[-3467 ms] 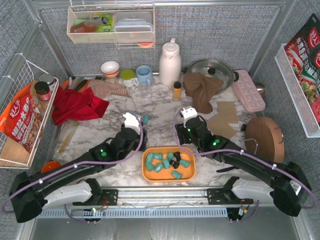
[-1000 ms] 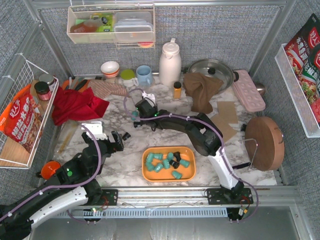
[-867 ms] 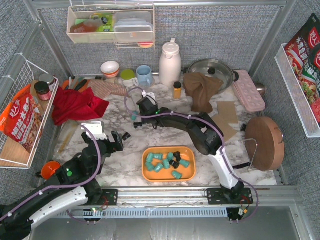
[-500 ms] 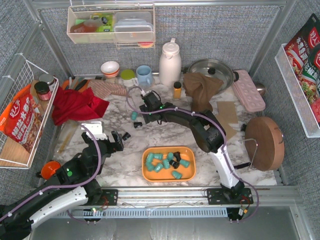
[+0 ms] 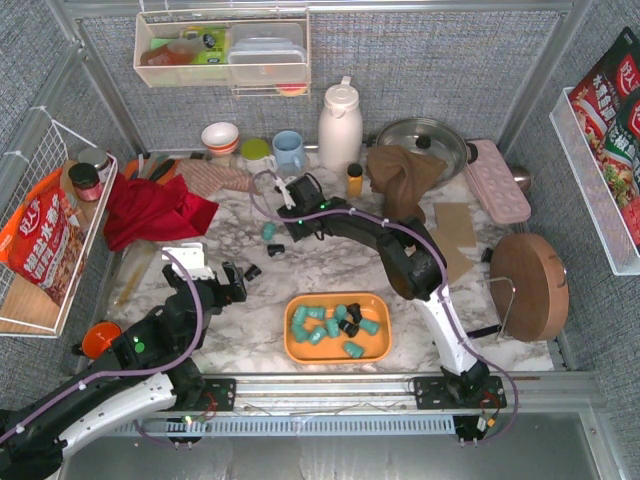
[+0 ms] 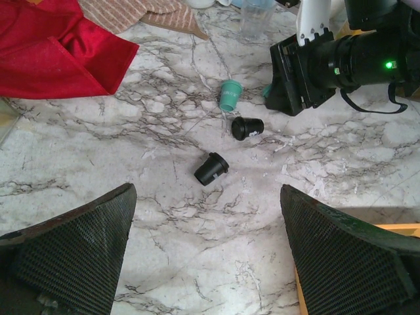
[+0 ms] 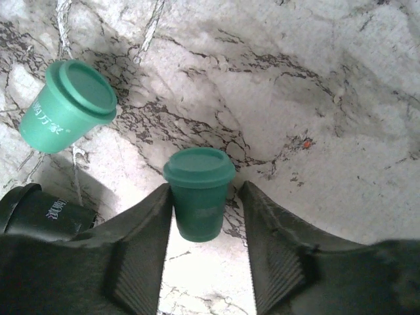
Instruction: Mix the coffee capsules in the storage basket
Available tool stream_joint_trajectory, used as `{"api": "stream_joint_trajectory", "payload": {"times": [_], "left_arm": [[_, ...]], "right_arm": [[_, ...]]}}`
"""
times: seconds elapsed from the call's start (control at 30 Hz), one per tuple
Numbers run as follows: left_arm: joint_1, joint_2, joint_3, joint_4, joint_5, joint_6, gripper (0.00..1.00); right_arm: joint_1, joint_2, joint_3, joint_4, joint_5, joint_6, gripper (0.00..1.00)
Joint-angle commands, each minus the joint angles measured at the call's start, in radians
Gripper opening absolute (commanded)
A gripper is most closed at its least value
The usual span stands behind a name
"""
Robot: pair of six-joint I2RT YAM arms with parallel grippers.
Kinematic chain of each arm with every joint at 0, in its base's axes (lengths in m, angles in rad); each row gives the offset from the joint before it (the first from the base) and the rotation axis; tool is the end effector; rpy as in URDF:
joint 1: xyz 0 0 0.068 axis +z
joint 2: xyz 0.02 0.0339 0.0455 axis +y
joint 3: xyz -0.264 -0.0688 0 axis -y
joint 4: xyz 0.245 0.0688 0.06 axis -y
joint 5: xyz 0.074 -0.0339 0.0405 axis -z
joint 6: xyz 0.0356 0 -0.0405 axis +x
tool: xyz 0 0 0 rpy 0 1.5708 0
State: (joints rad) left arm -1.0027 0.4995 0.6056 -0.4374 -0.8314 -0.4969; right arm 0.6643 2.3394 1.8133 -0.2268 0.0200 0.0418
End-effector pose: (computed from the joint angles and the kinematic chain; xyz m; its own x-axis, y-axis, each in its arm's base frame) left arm 0.0858 -0.0855 0.2937 -0.2454 -0.2126 -0.9458 0.0854 0.9671 -0.2395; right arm 0.4142 0.3234 0.1572 -0.5632 -0.3879 -0.7296 -0.5819 0.8131 0.0168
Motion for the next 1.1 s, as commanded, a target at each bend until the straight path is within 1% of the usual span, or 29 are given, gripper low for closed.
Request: {"api": "stream_joint_trajectory", "payload": {"times": [0.0, 0.03, 0.17, 0.33, 0.47, 0.7, 0.87, 1.07], "left_arm": [[-0.001, 0.001, 0.000, 0.005, -0.012, 0.002, 0.99], [-0.001, 0.001, 0.000, 0.004, -0.011, 0.001, 0.99], [-0.001, -0.001, -0.001, 0.003, -0.011, 0.000, 0.99], [-0.001, -0.004, -0.001, 0.003, -0.011, 0.000, 0.99], [0.000, -0.004, 0.000, 0.001, -0.012, 0.000, 0.99], [-0.001, -0.004, 0.001, -0.002, -0.012, 0.000, 0.99], [-0.001, -0.015, 0.004, -0.006, -0.011, -0.008, 0.99], [0.000, -0.021, -0.003, 0.005, -0.006, -0.002, 0.99]], "right_arm": [[0.002, 0.026, -0.007, -0.103, -0.039, 0.028, 0.45], [0.002, 0.026, -0.010, -0.098, -0.037, 0.030, 0.41], [0.002, 0.008, -0.045, -0.065, -0.034, 0.035, 0.34], [0.002, -0.047, -0.106, -0.015, -0.012, 0.038, 0.29], [0.002, -0.129, -0.168, 0.015, 0.002, 0.040, 0.26], [0.003, -0.333, -0.334, 0.074, 0.008, 0.041, 0.25], [0.009, -0.482, -0.432, 0.061, 0.016, 0.046, 0.25], [0.027, -0.687, -0.593, 0.048, 0.035, 0.053, 0.26]]}}
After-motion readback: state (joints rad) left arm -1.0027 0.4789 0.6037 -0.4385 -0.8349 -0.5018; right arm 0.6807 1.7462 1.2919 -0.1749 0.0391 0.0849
